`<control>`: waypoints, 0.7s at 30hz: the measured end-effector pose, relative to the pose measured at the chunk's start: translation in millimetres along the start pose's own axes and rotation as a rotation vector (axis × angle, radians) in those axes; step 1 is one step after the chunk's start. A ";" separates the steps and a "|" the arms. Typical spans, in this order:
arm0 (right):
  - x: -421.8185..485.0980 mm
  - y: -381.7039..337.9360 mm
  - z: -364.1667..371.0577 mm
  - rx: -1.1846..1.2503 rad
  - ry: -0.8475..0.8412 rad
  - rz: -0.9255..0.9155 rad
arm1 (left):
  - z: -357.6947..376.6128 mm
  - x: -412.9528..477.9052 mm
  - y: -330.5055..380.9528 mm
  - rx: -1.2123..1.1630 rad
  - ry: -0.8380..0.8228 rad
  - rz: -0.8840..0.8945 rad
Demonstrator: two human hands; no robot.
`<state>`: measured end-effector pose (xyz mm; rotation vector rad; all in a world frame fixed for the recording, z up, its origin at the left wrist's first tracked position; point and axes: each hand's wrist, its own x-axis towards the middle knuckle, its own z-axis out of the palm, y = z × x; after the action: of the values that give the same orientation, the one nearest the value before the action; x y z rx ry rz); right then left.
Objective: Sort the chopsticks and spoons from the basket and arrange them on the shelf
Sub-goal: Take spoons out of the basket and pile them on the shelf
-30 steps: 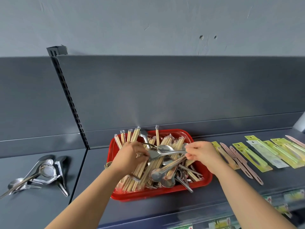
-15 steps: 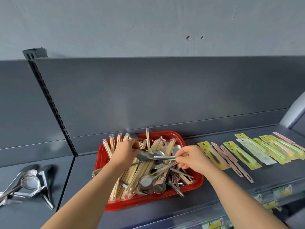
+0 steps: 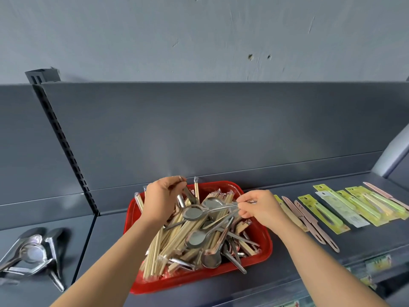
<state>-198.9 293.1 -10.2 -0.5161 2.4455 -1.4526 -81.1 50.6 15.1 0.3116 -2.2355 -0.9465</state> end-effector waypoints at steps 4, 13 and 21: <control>-4.4 2.8 6.4 -0.055 -0.037 0.037 | -2.4 -3.3 -7.6 0.033 -0.110 -0.084; -18.5 -4.1 11.5 -0.282 -0.001 -0.002 | -13.0 -31.5 -33.9 0.227 -0.226 -0.175; -14.4 -7.3 8.4 -0.038 0.116 -0.012 | -19.0 -34.6 -27.4 0.423 -0.368 -0.116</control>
<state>-181.3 289.3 -7.2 -0.4671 2.5676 -1.4824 -43.8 36.5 -11.9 0.4919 -2.7827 -0.6152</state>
